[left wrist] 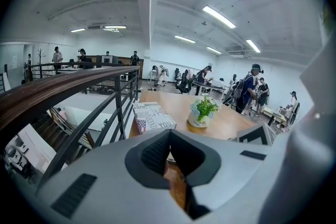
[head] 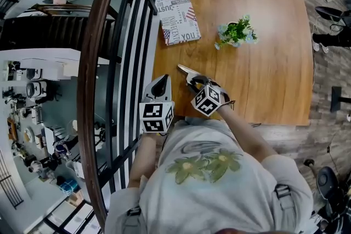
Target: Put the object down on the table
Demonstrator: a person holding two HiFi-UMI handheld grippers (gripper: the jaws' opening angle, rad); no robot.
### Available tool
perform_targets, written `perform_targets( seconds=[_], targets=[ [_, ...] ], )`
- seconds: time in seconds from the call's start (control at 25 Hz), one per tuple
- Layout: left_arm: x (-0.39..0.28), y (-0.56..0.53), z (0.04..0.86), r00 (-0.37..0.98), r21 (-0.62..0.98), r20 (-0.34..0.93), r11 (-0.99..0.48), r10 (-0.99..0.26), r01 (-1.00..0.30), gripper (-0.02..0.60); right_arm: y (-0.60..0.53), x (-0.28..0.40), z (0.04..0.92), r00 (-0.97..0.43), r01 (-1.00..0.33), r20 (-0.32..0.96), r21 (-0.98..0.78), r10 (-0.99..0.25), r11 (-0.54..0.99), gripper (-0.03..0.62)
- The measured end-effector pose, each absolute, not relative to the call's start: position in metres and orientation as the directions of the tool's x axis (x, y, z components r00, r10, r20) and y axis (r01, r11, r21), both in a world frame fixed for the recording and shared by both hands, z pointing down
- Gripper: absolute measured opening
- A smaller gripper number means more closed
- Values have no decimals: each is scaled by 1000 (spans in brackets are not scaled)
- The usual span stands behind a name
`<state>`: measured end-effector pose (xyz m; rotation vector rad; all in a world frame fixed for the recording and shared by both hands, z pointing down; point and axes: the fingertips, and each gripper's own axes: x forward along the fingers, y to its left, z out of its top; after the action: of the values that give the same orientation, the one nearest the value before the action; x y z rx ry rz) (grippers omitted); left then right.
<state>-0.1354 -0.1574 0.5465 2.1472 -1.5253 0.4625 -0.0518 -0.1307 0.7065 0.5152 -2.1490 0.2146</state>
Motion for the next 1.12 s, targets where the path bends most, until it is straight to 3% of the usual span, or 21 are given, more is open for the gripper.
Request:
perform_targets(
  seconds=[0.28, 1.12],
  targets=[
    [-133, -159, 538, 332, 166, 504, -288, -797, -943, 14, -140, -55, 666, -605, -486, 744, -61, -285, 872, 107],
    [-109, -148, 480, 384, 182, 378, -339, -843, -923, 14, -157, -39, 496, -738, -635, 383, -113, -556, 764, 6]
  ],
)
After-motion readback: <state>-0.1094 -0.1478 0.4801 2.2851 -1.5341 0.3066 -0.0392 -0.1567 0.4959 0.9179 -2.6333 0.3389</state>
